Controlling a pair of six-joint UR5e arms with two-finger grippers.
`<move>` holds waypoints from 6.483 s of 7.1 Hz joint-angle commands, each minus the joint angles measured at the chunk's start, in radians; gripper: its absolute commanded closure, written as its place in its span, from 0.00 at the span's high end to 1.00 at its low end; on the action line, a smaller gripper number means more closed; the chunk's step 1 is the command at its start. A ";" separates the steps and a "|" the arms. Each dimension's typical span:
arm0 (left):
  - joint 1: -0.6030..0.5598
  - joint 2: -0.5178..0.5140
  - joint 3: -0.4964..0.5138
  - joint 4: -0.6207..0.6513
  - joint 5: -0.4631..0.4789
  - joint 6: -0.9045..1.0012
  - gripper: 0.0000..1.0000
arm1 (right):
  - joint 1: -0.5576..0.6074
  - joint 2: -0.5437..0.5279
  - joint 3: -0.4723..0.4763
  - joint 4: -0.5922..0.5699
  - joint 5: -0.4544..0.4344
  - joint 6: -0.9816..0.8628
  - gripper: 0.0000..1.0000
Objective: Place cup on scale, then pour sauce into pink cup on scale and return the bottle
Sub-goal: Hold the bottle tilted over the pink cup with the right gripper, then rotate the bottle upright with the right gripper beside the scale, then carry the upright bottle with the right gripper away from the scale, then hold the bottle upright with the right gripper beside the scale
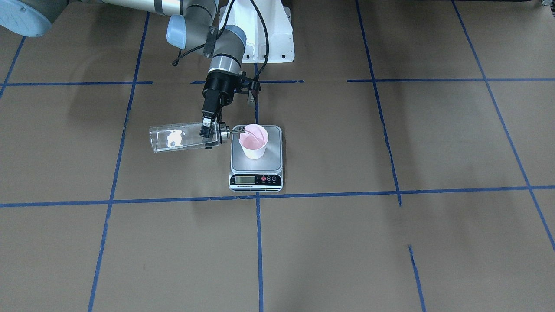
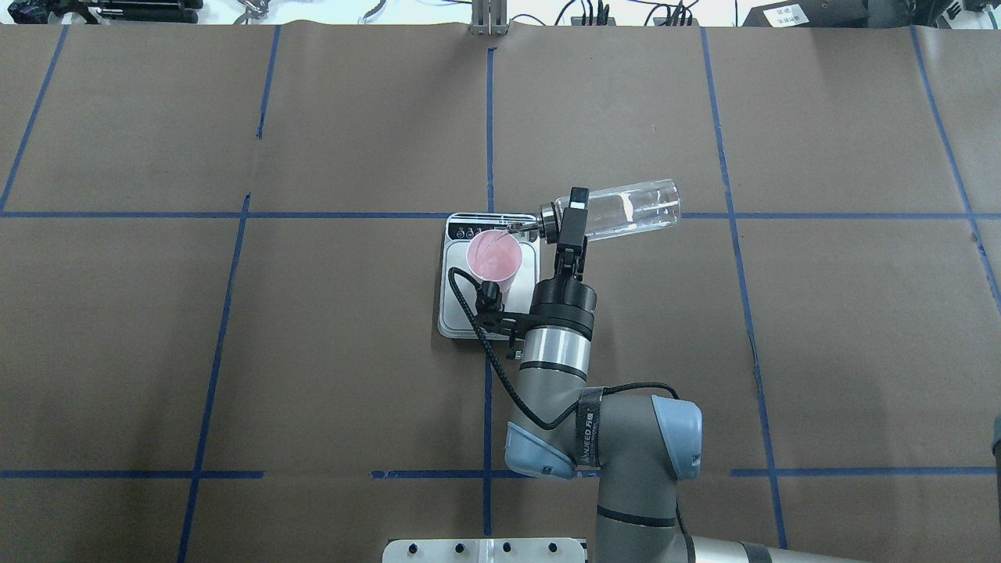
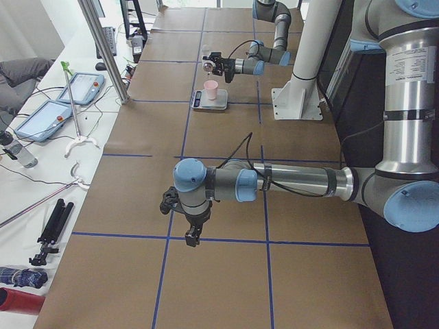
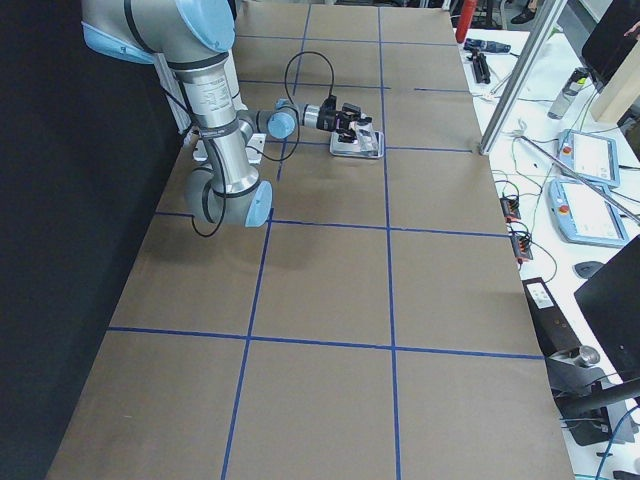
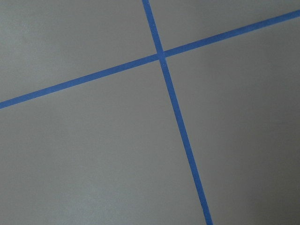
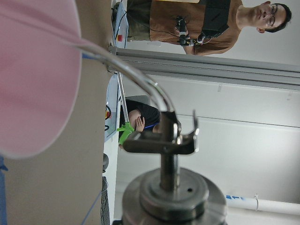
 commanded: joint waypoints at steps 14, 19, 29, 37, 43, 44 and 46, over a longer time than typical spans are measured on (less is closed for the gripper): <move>0.000 -0.001 -0.014 0.000 -0.002 0.002 1.00 | 0.010 -0.015 0.239 0.325 0.284 0.395 0.00; 0.000 -0.005 -0.015 0.000 -0.003 0.002 1.00 | 0.030 -0.054 0.291 0.325 0.346 0.544 0.00; 0.000 0.002 -0.005 0.000 -0.002 0.002 1.00 | 0.058 -0.468 0.370 0.726 0.427 0.907 0.00; 0.000 0.002 -0.009 -0.002 -0.002 0.002 1.00 | 0.061 -0.592 0.202 1.060 0.397 0.922 0.00; 0.000 0.002 -0.011 0.000 -0.003 0.002 1.00 | 0.063 -0.617 0.193 1.060 0.392 0.922 0.00; 0.000 0.002 -0.011 0.000 -0.002 0.002 1.00 | 0.063 -0.617 0.189 1.060 0.392 0.922 0.03; 0.000 0.000 -0.011 -0.002 -0.002 0.002 1.00 | 0.063 -0.615 0.183 1.060 0.391 0.922 0.16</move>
